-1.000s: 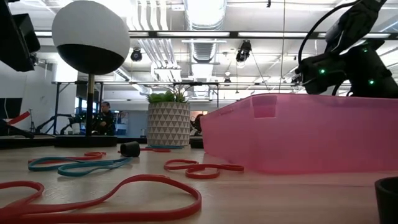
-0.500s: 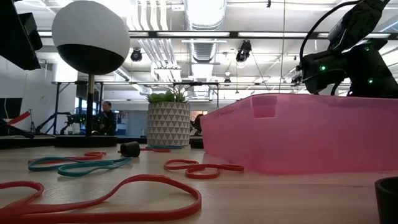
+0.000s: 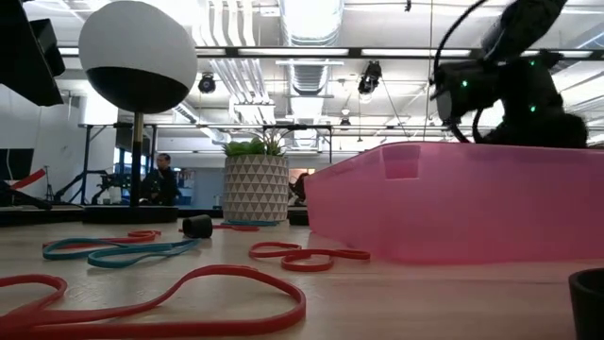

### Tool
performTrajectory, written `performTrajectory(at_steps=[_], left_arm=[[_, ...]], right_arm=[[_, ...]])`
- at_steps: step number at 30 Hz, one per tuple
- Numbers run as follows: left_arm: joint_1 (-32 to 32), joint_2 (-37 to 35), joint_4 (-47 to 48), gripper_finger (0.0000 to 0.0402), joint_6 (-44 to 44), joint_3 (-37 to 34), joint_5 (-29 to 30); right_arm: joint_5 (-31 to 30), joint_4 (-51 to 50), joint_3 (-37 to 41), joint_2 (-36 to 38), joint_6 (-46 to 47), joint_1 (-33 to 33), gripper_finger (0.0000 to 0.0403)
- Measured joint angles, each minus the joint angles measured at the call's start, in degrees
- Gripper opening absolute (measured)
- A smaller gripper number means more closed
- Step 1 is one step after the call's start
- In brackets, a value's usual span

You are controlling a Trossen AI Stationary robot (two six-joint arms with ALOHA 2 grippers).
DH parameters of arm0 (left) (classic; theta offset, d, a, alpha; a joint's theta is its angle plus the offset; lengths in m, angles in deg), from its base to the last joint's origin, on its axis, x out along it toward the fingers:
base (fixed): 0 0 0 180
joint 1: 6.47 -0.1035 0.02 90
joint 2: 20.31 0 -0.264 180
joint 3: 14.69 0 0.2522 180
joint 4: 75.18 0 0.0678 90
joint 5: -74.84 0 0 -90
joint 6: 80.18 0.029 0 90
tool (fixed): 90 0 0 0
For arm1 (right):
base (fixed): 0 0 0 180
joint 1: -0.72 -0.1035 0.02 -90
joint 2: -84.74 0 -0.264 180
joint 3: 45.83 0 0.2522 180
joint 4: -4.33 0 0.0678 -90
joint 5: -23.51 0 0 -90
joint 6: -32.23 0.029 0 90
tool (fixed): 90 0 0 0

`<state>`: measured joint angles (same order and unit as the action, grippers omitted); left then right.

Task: Pick and place rubber bands into bin
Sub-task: Put the yellow rubber band into the red bin, then put the red rubber band into the red bin

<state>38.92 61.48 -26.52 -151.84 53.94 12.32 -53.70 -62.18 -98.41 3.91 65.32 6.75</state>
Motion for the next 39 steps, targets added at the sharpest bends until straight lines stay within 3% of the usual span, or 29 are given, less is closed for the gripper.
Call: performTrajectory(at_steps=[10,17,23,28,32,39], left_arm=[[0.0,0.0,-0.3,0.0088,0.0,0.0,-0.1],[0.0,0.0,-0.5,0.0088,0.0,0.0,1.0],[0.0,0.0,-1.1,0.0088,0.0,0.0,1.4],[0.1,0.1,-1.5,0.0088,0.0,0.0,1.3],[0.3,0.1,-1.4,0.0088,0.0,-0.2,1.3],[0.3,0.1,-1.5,0.0088,-0.3,-1.1,1.3]], right_arm=[[-3.8,3.6,-18.2,5.7,0.1,-0.7,0.0008],[-2.7,5.7,-27.0,-0.7,-1.8,-2.8,0.0016],[-4.8,4.9,-31.6,-8.9,-4.6,-5.5,0.0086],[-12.6,2.7,-35.0,-11.7,-7.4,-7.4,0.017],[-20.4,-4.6,-37.2,-10.6,-7.3,-7.0,0.0215],[-15.6,-13.0,-35.8,-7.6,-2.1,3.4,0.0229]])
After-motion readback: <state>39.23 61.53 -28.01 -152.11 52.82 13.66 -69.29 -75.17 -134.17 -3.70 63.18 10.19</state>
